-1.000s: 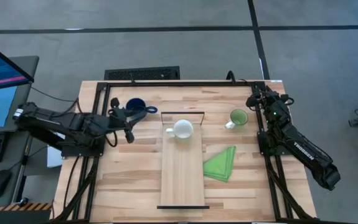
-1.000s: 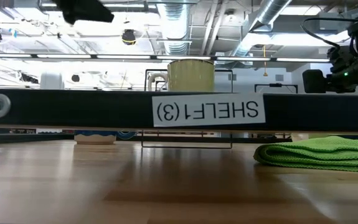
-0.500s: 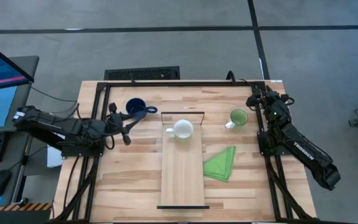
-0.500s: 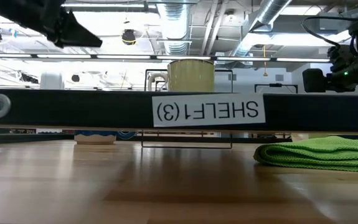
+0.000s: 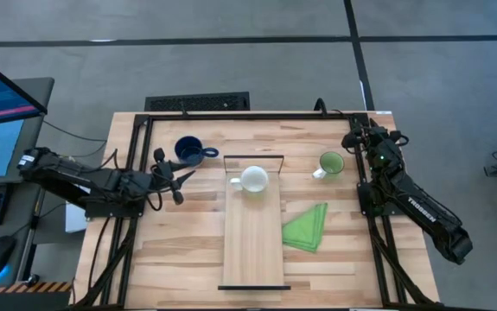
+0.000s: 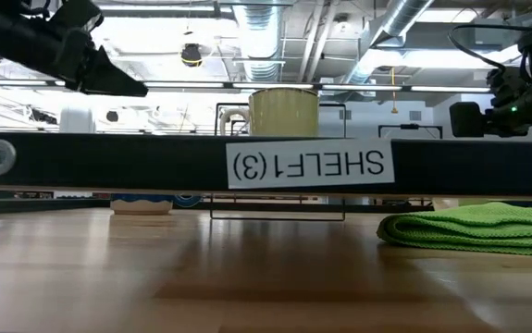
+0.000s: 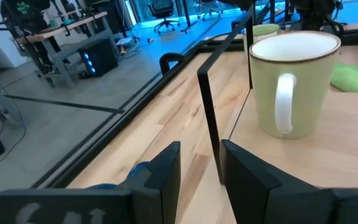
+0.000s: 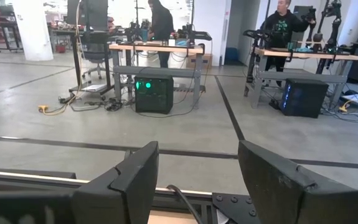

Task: Stack small to large cups/mugs on shelf
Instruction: Put the green mug on the shelf

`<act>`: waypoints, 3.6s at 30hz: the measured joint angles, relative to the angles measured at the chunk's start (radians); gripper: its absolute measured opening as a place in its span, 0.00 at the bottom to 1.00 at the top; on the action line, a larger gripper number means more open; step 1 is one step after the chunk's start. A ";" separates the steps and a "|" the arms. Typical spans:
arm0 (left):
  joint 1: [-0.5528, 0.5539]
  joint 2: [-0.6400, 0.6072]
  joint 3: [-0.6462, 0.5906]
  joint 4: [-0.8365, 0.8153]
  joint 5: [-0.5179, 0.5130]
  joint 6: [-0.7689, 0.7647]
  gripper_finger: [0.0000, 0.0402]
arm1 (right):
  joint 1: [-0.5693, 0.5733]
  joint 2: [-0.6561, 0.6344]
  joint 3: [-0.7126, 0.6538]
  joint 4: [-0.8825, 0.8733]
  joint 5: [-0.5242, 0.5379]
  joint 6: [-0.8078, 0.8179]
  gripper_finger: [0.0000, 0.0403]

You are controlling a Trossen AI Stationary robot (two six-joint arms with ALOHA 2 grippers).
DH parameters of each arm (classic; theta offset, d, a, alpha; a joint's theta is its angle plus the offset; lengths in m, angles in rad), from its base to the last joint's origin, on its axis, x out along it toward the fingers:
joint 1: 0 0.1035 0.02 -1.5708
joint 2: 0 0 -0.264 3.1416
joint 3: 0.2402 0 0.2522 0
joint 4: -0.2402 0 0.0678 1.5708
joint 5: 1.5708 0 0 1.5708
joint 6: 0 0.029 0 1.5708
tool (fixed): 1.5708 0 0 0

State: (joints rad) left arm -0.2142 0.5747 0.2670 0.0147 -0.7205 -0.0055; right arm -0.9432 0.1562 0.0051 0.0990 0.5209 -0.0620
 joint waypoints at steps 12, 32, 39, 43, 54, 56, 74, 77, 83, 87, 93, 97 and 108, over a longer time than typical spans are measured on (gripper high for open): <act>0.000 0.001 -0.026 -0.006 -0.053 -0.037 0.26 | 0.000 0.000 0.028 0.008 -0.008 0.045 0.61; 0.000 0.001 -0.026 -0.140 -0.047 -0.021 0.26 | 0.197 0.208 0.587 -0.596 -0.262 0.164 0.61; 0.000 0.001 -0.026 -0.141 -0.047 -0.044 0.26 | 0.285 0.300 0.705 -0.727 -0.341 0.247 0.61; 0.000 0.001 -0.025 -0.147 -0.045 -0.073 0.26 | 0.325 0.315 0.738 -0.715 -0.341 0.299 0.61; 0.000 0.001 -0.025 -0.248 -0.045 -0.232 0.26 | 0.346 0.305 0.749 -0.694 -0.341 0.298 0.61; 0.000 0.001 -0.025 -0.243 -0.045 -0.217 0.26 | 0.346 0.305 0.749 -0.694 -0.341 0.299 0.61; 0.000 0.001 -0.025 -0.093 -0.054 -0.043 0.26 | 0.345 0.322 0.749 -0.690 -0.332 0.455 0.61; 0.000 0.001 -0.024 -0.027 -0.052 0.012 0.26 | 0.345 0.321 0.749 -0.689 -0.334 0.507 0.61; 0.000 0.001 -0.024 0.003 -0.052 0.046 0.26 | 0.345 0.320 0.749 -0.687 -0.336 0.570 0.61; 0.000 0.001 -0.024 0.003 -0.052 0.046 0.26 | 0.348 0.320 0.749 -0.721 -0.350 0.489 0.61; 0.000 0.001 -0.024 0.002 -0.051 0.046 0.26 | 0.350 0.322 0.749 -0.887 -0.415 0.449 0.61; 0.000 0.001 -0.024 0.002 -0.051 0.046 0.26 | 0.350 0.339 0.749 -0.988 -0.416 0.467 0.61; 0.000 0.001 -0.024 0.001 -0.052 0.046 0.26 | 0.350 0.422 0.749 -1.094 -0.416 0.559 0.61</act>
State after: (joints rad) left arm -0.2146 0.5758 0.2428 0.0158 -0.7727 0.0402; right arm -0.5934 0.5778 0.7544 -0.9951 0.1051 0.4973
